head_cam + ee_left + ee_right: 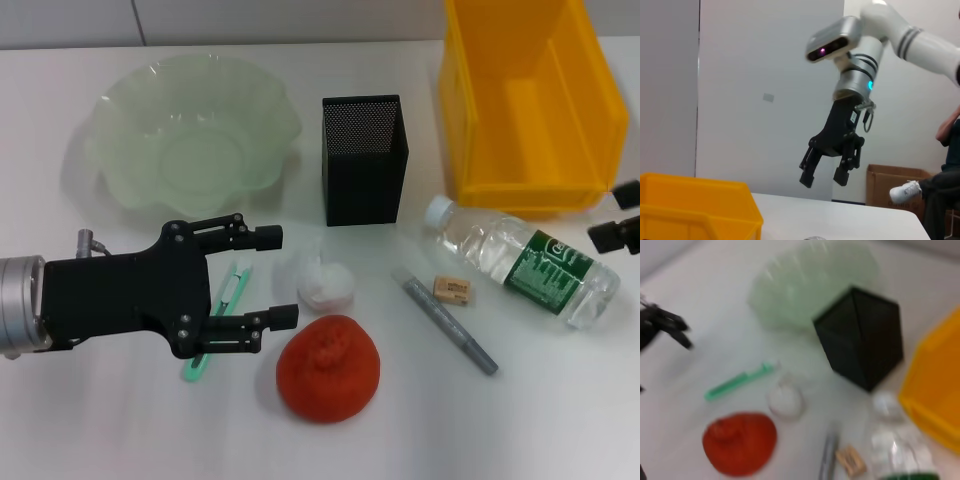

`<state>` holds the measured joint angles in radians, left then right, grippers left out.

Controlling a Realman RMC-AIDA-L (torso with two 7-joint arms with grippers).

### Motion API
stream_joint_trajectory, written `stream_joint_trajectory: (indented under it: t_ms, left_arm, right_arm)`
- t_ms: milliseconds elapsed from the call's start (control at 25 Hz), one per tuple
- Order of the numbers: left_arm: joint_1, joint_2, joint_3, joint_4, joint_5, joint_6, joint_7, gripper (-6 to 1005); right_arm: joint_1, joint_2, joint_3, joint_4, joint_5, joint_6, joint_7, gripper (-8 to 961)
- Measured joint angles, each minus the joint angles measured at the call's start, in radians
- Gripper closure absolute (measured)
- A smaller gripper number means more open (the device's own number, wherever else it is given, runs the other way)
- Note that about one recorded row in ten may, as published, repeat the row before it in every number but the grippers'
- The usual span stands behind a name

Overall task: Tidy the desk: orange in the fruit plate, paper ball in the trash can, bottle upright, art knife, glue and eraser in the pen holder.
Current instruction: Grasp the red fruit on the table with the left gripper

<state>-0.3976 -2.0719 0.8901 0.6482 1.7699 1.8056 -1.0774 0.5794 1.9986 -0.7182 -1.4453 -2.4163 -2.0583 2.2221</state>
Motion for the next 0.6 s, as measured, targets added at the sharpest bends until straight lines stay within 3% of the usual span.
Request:
stream_joint_trajectory:
  t_ms: [160, 320, 400, 480, 600]
  left_arm:
    - [0.002, 0.0, 0.0, -0.009, 0.0, 0.0, 0.005, 230]
    - [0.005, 0.001, -0.002, -0.027, 0.0, 0.0, 0.032, 232]
    - [0.007, 0.001, -0.002, -0.038, 0.0, -0.001, 0.043, 232]
    - [0.007, 0.0, -0.002, -0.039, 0.0, -0.001, 0.044, 233]
    - [0.007, 0.001, -0.002, -0.044, 0.0, -0.001, 0.044, 234]
  right_arm:
    - [0.071, -0.008, -0.012, 0.049, -0.109, -0.009, 0.055, 136]
    - [0.132, -0.003, -0.104, 0.088, -0.224, 0.023, 0.107, 137]
    - [0.158, 0.014, -0.208, 0.119, -0.303, 0.078, 0.135, 137]
    - [0.163, 0.019, -0.231, 0.127, -0.324, 0.095, 0.138, 137]
    - [0.186, 0.052, -0.306, 0.179, -0.405, 0.178, 0.142, 137]
